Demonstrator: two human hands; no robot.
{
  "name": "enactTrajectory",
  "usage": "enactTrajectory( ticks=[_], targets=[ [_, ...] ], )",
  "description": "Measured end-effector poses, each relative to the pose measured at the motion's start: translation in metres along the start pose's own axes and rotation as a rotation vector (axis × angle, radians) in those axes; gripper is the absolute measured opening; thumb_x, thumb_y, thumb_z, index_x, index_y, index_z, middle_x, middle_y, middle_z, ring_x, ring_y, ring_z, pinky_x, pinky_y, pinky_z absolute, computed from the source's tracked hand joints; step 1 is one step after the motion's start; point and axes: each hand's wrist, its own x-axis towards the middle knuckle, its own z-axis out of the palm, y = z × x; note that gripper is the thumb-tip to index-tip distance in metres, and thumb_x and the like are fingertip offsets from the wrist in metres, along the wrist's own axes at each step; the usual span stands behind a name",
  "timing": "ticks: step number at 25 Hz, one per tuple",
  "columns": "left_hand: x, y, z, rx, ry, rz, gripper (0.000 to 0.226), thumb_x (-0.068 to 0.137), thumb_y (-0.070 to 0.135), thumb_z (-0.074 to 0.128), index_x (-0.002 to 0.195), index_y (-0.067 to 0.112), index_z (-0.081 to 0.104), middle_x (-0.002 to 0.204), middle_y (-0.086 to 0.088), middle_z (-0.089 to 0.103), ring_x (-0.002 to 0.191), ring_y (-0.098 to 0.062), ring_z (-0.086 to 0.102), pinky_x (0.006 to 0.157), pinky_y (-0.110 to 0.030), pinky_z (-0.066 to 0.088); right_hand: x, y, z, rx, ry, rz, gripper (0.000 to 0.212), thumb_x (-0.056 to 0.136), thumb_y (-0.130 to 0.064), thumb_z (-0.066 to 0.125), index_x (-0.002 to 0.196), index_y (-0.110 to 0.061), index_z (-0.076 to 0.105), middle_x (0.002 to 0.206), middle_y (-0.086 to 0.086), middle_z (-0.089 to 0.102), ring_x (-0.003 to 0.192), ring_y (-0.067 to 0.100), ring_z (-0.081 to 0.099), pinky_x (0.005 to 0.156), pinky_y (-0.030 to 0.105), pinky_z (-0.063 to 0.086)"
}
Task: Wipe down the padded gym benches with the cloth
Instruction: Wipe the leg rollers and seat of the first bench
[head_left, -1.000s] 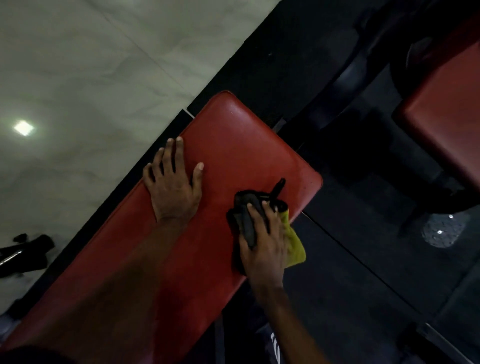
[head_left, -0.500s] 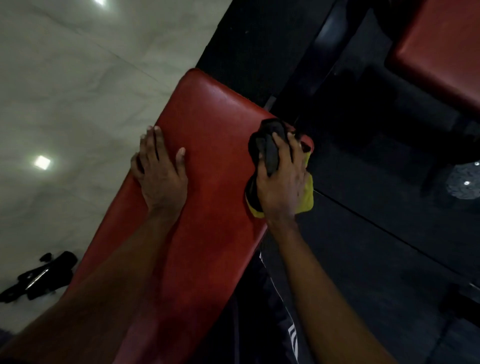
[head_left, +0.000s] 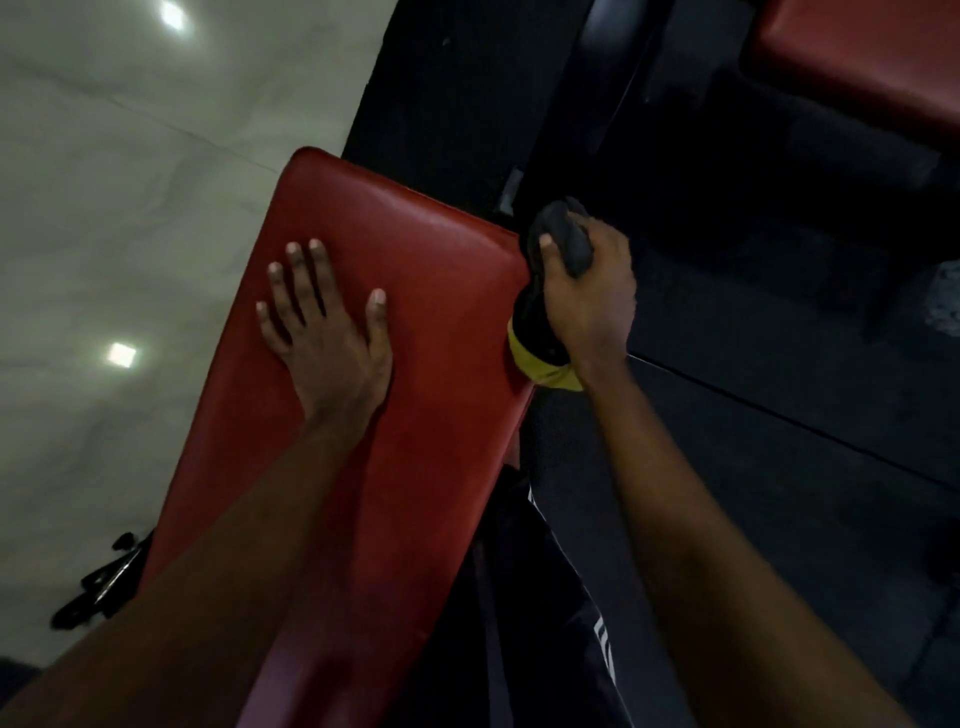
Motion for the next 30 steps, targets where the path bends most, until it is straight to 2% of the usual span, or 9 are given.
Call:
enactTrajectory(
  ticks=[4,7,9,13,15,18,21,25,30],
  targets=[
    [-0.001,0.003,0.0,0.022,0.031,-0.025,0.072,0.103,0.058,0.026,0.161,0.02,0.01,0.168,-0.006,0.012,0.155,-0.026,0.007,0.123,-0.052,0.007,-0.015,0.022,-0.025,0.066,-0.178,-0.143,0.041,0.097,-0.028,0.067,0.137,-0.022,0.06,0.14,-0.003,0.05,0.126,0.001,0.048,0.1,0.004,0.036],
    [-0.001,0.003,0.0,0.027,0.029,-0.022,0.071,0.103,0.058,0.027,0.161,0.02,0.01,0.168,-0.006,0.013,0.155,-0.026,0.008,0.123,-0.052,0.007,-0.029,0.03,-0.021,-0.009,-0.134,-0.164,0.042,0.099,-0.028,0.064,0.14,-0.022,0.058,0.145,-0.002,0.047,0.135,0.012,0.047,0.11,0.022,0.042],
    [-0.001,0.003,-0.001,0.029,0.028,-0.03,0.071,0.103,0.058,0.027,0.161,0.02,0.011,0.168,-0.005,0.013,0.155,-0.026,0.009,0.123,-0.051,0.007,-0.016,0.016,-0.012,-0.176,-0.143,-0.193,0.039,0.099,-0.033,0.062,0.137,-0.024,0.06,0.143,-0.001,0.05,0.13,0.021,0.051,0.107,0.036,0.045],
    [-0.002,0.006,-0.003,0.028,-0.002,-0.042,0.072,0.103,0.058,0.027,0.161,0.02,0.011,0.168,-0.005,0.013,0.155,-0.025,0.008,0.123,-0.052,0.009,0.035,-0.02,-0.009,-0.51,-0.372,-0.404,0.038,0.097,-0.048,0.058,0.129,-0.029,0.063,0.134,-0.004,0.058,0.119,0.026,0.058,0.096,0.045,0.046],
    [-0.001,0.004,-0.004,0.015,-0.011,-0.058,0.072,0.103,0.058,0.029,0.161,0.02,0.012,0.168,-0.005,0.013,0.155,-0.024,0.008,0.123,-0.052,0.008,0.066,-0.034,-0.008,-0.455,-0.569,-0.43,0.036,0.097,-0.049,0.059,0.125,-0.028,0.065,0.128,-0.002,0.061,0.114,0.023,0.061,0.094,0.044,0.049],
    [0.001,0.007,-0.009,-0.081,-0.031,-0.063,0.073,0.1,0.058,0.037,0.16,0.022,0.015,0.167,-0.003,0.014,0.155,-0.022,0.006,0.123,-0.053,0.006,0.099,-0.034,-0.013,-0.265,-0.799,-0.273,0.025,0.096,-0.048,0.063,0.115,-0.032,0.068,0.11,-0.006,0.069,0.101,0.013,0.065,0.091,0.04,0.054],
    [0.009,0.019,-0.018,-0.2,-0.043,-0.149,0.081,0.095,0.067,0.044,0.159,0.024,0.018,0.166,-0.003,0.016,0.154,-0.023,0.007,0.122,-0.052,0.002,0.104,0.002,-0.025,-0.078,-0.791,-0.142,0.014,0.093,-0.043,0.069,0.105,-0.036,0.07,0.103,-0.009,0.072,0.097,0.011,0.069,0.092,0.044,0.057],
    [0.024,0.041,-0.014,-0.109,-0.063,-0.268,0.094,0.089,0.08,0.039,0.161,0.027,0.009,0.168,-0.002,0.009,0.155,-0.025,0.003,0.121,-0.056,0.0,0.09,0.038,-0.049,0.063,-0.713,-0.052,0.025,0.094,-0.037,0.071,0.116,-0.027,0.071,0.11,-0.006,0.073,0.102,0.011,0.069,0.096,0.043,0.056],
    [0.024,0.049,-0.009,-0.006,-0.046,-0.315,0.093,0.089,0.079,0.035,0.161,0.026,0.01,0.168,-0.001,0.01,0.155,-0.024,0.005,0.121,-0.059,0.006,0.122,-0.006,-0.016,-0.105,-0.898,-0.259,0.025,0.094,-0.043,0.069,0.113,-0.027,0.073,0.107,-0.008,0.071,0.099,0.012,0.066,0.089,0.038,0.054]
  ],
)
